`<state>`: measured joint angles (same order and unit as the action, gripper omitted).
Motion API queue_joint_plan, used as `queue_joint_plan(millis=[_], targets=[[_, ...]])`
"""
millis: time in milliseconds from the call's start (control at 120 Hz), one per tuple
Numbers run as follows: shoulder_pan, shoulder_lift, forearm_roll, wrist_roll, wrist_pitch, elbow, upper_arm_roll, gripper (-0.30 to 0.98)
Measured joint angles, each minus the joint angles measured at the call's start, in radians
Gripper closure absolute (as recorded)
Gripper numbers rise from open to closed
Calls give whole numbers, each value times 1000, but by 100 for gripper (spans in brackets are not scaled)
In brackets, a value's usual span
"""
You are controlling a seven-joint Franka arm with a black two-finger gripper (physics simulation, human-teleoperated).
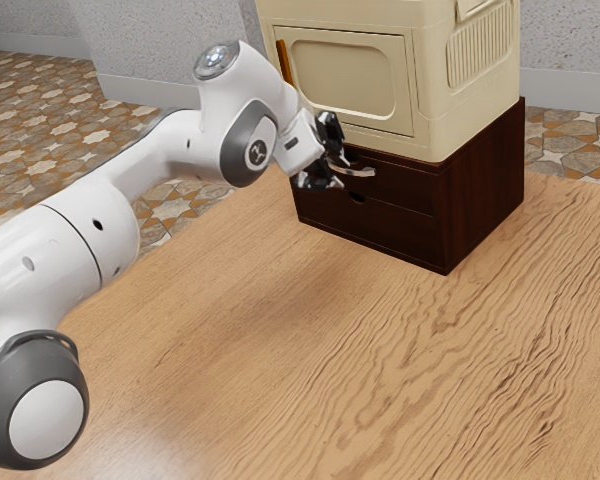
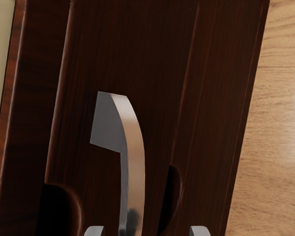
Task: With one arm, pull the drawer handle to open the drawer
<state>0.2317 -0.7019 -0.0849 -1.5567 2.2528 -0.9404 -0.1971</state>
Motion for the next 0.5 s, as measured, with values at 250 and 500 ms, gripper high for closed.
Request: queue_joint_plan(millis=[250,500], targets=[[-2,5,1,1,3,-5,-10,63],[11,9,1,2,3,-9,-10,66]])
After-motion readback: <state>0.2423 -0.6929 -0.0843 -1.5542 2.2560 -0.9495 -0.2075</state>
